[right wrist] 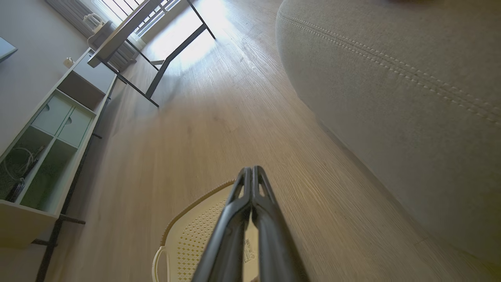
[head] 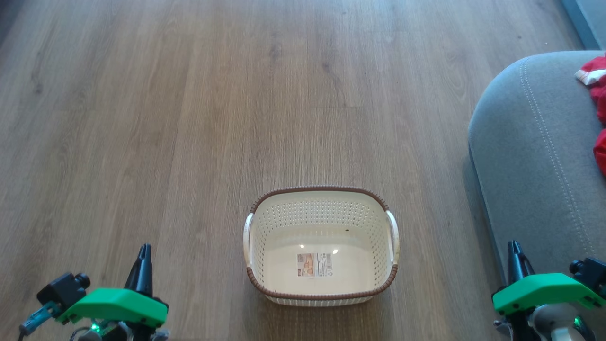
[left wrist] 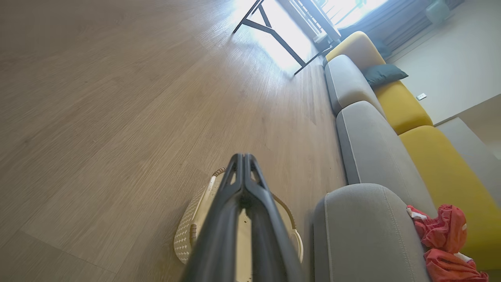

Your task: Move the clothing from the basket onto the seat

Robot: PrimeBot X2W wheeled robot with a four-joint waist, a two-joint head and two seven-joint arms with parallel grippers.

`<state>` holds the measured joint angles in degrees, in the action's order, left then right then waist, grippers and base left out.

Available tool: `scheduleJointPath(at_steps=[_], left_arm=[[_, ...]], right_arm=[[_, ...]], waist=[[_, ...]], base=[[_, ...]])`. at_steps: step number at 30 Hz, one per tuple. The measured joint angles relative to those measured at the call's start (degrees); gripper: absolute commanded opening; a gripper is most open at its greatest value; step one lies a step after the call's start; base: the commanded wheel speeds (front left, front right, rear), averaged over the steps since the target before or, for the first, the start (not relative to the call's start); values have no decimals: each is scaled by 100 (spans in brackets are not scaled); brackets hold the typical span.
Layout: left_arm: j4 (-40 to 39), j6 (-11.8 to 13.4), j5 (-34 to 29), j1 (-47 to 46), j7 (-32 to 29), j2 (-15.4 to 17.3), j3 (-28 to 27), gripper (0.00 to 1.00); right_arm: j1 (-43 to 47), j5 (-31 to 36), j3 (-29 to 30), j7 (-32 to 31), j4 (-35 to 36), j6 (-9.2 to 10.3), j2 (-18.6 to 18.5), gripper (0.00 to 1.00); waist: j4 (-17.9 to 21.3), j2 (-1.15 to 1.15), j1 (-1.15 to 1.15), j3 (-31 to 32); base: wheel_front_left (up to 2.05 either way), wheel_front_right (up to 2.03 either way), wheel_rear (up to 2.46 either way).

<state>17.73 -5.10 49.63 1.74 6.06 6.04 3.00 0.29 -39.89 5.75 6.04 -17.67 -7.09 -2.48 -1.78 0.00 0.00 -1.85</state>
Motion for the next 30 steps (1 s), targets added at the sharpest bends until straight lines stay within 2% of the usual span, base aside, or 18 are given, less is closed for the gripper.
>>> scheduleJointPath(at_steps=[30], left_arm=[[-62, -52, 1706, -189, -504, -140, -309, 0]], right_arm=[[-124, -2102, 77, -502, 58, 0, 1, 0]], waist=[[73, 0, 0, 69]], base=[[0, 0, 0]])
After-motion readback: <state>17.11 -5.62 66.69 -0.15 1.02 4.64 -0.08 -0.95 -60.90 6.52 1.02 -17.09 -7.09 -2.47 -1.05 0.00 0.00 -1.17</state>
